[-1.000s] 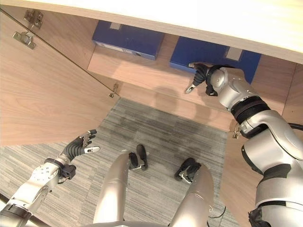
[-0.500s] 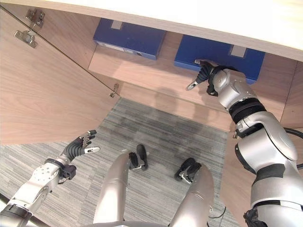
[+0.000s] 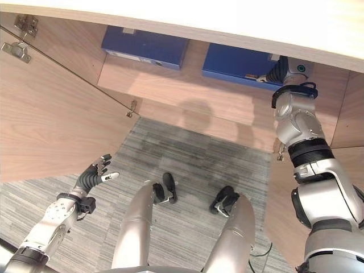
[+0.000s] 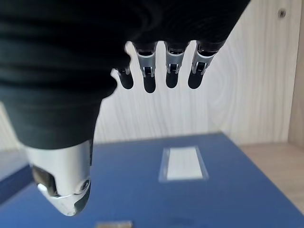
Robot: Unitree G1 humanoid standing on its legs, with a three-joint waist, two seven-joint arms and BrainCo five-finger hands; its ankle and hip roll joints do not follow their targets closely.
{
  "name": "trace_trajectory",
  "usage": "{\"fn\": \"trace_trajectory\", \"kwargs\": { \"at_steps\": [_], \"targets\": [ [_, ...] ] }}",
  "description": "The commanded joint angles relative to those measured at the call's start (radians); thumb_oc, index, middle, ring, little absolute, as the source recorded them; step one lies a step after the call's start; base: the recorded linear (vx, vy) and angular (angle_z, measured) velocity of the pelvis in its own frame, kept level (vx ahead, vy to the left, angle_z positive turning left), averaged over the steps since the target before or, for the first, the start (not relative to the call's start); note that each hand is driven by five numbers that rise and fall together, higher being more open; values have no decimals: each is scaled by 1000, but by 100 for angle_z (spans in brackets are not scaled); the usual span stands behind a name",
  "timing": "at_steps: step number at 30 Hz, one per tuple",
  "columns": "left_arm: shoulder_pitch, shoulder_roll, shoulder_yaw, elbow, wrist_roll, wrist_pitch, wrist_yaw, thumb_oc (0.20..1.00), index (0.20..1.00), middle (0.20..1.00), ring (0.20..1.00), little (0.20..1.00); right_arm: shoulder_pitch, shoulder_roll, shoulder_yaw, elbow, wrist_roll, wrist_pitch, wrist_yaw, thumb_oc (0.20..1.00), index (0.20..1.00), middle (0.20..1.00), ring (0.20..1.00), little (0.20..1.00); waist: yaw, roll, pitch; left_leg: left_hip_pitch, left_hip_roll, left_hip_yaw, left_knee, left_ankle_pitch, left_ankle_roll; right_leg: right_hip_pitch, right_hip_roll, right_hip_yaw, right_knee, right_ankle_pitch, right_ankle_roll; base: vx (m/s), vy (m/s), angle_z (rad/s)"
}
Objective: Put the empty folder in the office cabinet
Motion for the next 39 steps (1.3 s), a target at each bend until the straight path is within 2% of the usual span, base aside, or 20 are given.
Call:
{"fn": "trace_trajectory", "kwargs": {
  "at_steps": [1, 3, 4, 7, 10, 12, 14, 15, 17, 20, 23, 24, 25, 26, 27, 29, 32, 35, 39],
  "targets": [
    [19, 17, 39, -32, 22, -56, 27, 1000, 1000, 1000, 1000, 1000, -61, -4, 6, -67, 0, -39, -91, 1000, 1000, 1000, 1000, 1000, -3, 2, 16, 0, 31, -51, -40, -12, -56, 63, -35, 51, -96, 58, 95, 7, 8, -4],
    [22, 3, 36, -27, 37, -58, 36, 1000, 1000, 1000, 1000, 1000, 43, 10, -4, -209, -81, -61, -119, 1000, 1000, 1000, 1000, 1000, -12, -2, 19, 7, 32, -50, -43, -12, -56, 68, -36, 52, -100, 62, 98, 0, 0, 0],
    [21, 10, 31, -27, 54, -59, 43, 1000, 1000, 1000, 1000, 1000, 98, 38, 26, -285, -122, -89, -112, 1000, 1000, 1000, 1000, 1000, -15, -9, 18, 23, 33, -51, -54, -9, -56, 81, -30, 50, -112, 69, 99, 0, 0, 0],
    [17, 8, 17, -25, 65, -61, 54, 1000, 1000, 1000, 1000, 1000, 168, 86, 49, -328, -120, -114, -102, 1000, 1000, 1000, 1000, 1000, -22, -22, 15, 59, 33, -49, -76, -2, -57, 113, -23, 44, -139, 84, 105, -18, -10, -8],
    [-5, -2, -19, -6, 79, -62, 68, 1000, 1000, 1000, 1000, 1000, 282, 188, 118, -287, -77, -137, -90, 1000, 1000, 1000, 1000, 1000, -30, -52, 13, 186, 39, -39, -142, 16, -63, 238, 11, 17, -215, 122, 124, -7, -34, -14],
    [-10, -23, -37, 54, 95, -62, 77, 1000, 1000, 1000, 1000, 1000, 386, 233, 179, -259, -50, -167, -43, 1000, 1000, 1000, 1000, 1000, -43, -81, 9, 344, 37, -37, -264, 56, -73, 395, 63, -2, -340, 164, 138, 26, -88, -24],
    [0, -55, -40, 130, 86, -59, 83, 1000, 1000, 1000, 1000, 1000, 454, 271, 178, -224, -4, -177, -25, 1000, 1000, 1000, 1000, 1000, -59, -96, 2, 484, 38, -28, -394, 111, -88, 532, 116, -21, -472, 202, 145, -17, -102, -39],
    [13, -93, -35, 224, 106, -47, 88, 1000, 1000, 1000, 1000, 1000, 515, 303, 180, -185, 32, -184, 0, 1000, 1000, 1000, 1000, 1000, -76, -108, -23, 591, 54, -16, -509, 169, -104, 626, 172, -29, -587, 226, 151, -40, -112, -49],
    [26, -162, -16, 368, 85, -30, 96, 1000, 1000, 1000, 1000, 1000, 582, 341, 166, -123, 81, -178, 32, 1000, 1000, 1000, 1000, 1000, -88, -117, -60, 687, 66, 10, -631, 235, -129, 704, 235, -35, -715, 246, 151, -23, -135, -27],
    [28, -261, 21, 557, 26, -9, 112, 1000, 1000, 1000, 1000, 1000, 676, 379, 133, -55, 159, -169, 58, 1000, 1000, 1000, 1000, 1000, -103, -129, -108, 769, 89, 49, -735, 307, -165, 778, 313, -36, -856, 267, 151, -23, -106, -45],
    [24, -293, 37, 616, 10, -7, 121, 1000, 1000, 1000, 1000, 1000, 702, 383, 131, -43, 177, -169, 69, 1000, 1000, 1000, 1000, 1000, -105, -133, -122, 793, 96, 62, -754, 317, -171, 803, 340, -28, -902, 274, 147, -9, -68, -22],
    [39, -340, 63, 675, 3, 10, 136, 1000, 1000, 1000, 1000, 1000, 798, 375, 105, -49, 234, -166, 112, 1000, 1000, 1000, 1000, 1000, -114, -142, -149, 827, 112, 82, -730, 293, -168, 849, 375, -7, -944, 274, 133, 37, -50, -28],
    [54, -367, 70, 689, -9, 17, 146, 1000, 1000, 1000, 1000, 1000, 839, 373, 94, -33, 274, -156, 148, 1000, 1000, 1000, 1000, 1000, -112, -143, -154, 839, 111, 59, -679, 251, -159, 868, 382, 19, -946, 270, 128, 14, 4, -40],
    [64, -390, 59, 690, -35, 18, 143, 1000, 1000, 1000, 1000, 1000, 860, 375, 82, -5, 318, -144, 165, 1000, 1000, 1000, 1000, 1000, -101, -144, -149, 840, 76, -25, -627, 211, -149, 878, 384, 51, -950, 274, 125, -18, 133, -105],
    [63, -405, 44, 697, -49, 21, 135, 1000, 1000, 1000, 1000, 1000, 879, 401, 60, 72, 386, -132, 181, 1000, 1000, 1000, 1000, 1000, -97, -147, -156, 852, 11, -106, -624, 153, -136, 883, 381, 78, -958, 290, 128, -90, 172, -134],
    [44, -420, 30, 731, -50, 29, 120, 1000, 1000, 1000, 1000, 1000, 885, 428, 53, 172, 422, -120, 201, 1000, 1000, 1000, 1000, 1000, -95, -153, -183, 879, -61, -167, -671, 137, -113, 879, 375, 106, -975, 324, 133, -11, 186, -147],
    [11, -428, 25, 819, -20, 41, 100, 1000, 1000, 1000, 1000, 1000, 893, 476, 30, 321, 444, -104, 219, 1000, 1000, 1000, 1000, 1000, -104, -151, -221, 925, -93, -149, -756, 152, -95, 877, 364, 129, -994, 353, 153, 56, 198, -36],
    [-13, -433, 32, 878, 1, 45, 88, 1000, 1000, 1000, 1000, 1000, 891, 514, 6, 446, 471, -99, 227, 1000, 1000, 1000, 1000, 1000, -109, -143, -234, 957, -116, -135, -830, 172, -78, 866, 355, 150, -996, 374, 164, -12, 200, -28],
    [-69, -432, 44, 1009, 81, 38, 56, 1000, 1000, 1000, 1000, 1000, 906, 557, -63, 635, 505, -95, 262, 1000, 1000, 1000, 1000, 1000, -132, -128, -233, 998, -166, -100, -956, 217, -48, 822, 326, 186, -993, 419, 196, -61, 266, -41]
  ]
}}
